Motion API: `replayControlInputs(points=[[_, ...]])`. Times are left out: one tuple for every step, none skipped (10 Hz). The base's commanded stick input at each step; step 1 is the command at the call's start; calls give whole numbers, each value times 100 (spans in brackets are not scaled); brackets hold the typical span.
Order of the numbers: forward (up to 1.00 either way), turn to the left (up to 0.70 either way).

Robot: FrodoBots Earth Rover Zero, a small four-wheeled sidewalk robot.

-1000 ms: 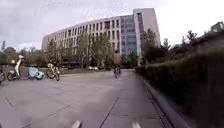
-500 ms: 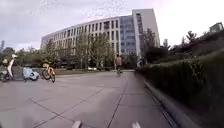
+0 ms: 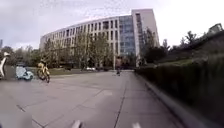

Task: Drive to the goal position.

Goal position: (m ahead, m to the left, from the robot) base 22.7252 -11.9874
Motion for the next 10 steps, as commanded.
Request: replayControlInputs(points=[[70,-12],[70,-11],[70,-11],[70,-11],[70,-11],[70,-11],[70,-12],[70,-12],[70,-12],[70,-12]])
